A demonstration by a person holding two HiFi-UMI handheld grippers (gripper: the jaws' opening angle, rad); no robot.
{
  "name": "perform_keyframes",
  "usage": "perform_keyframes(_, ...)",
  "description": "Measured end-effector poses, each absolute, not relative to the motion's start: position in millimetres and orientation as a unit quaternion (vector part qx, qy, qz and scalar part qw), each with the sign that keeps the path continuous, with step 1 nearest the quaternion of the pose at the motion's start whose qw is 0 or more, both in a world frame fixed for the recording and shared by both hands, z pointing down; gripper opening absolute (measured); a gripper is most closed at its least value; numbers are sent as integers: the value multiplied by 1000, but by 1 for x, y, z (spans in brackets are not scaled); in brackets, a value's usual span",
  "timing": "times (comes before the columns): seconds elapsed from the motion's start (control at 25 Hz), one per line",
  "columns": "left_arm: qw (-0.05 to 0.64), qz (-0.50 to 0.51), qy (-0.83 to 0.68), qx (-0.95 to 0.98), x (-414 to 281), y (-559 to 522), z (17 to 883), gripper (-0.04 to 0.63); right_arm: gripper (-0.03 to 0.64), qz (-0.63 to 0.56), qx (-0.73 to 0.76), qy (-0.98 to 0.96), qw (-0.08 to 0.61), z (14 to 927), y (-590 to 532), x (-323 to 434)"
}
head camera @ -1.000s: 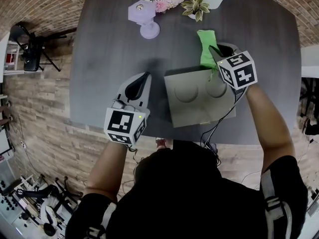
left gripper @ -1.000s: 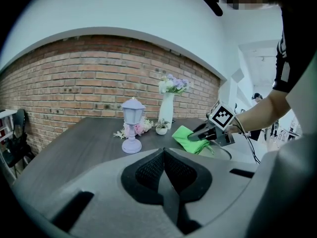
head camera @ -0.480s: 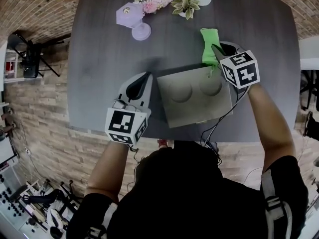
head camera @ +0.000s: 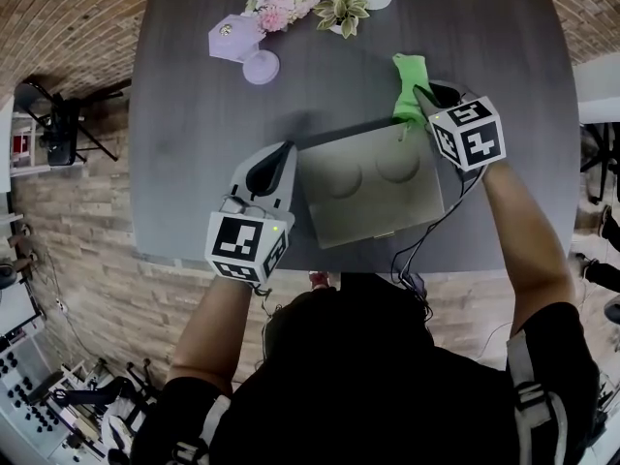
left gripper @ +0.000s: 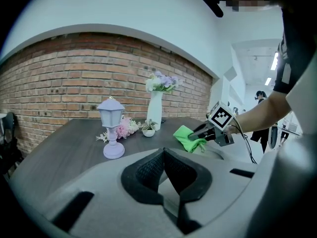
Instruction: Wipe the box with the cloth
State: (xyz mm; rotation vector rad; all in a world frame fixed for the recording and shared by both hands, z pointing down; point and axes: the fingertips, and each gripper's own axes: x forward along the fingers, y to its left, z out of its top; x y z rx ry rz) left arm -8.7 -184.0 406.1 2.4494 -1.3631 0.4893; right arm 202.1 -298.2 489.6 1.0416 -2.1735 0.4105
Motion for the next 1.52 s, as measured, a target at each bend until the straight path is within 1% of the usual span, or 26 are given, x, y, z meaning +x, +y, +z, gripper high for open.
perform_keyframes(0.72,135,174,-445,868,17,-159,400,9,37,168,430,-819,342,489,-252,240)
perform_keyframes(1.28,128,170,-428,878,25,-123,396,9,37,173,447,-805,350,492,-202,257)
perform_keyframes(1.52,123,168,-425,881,18,-102,390,9,37,178,462,-792,356,492,-173,265)
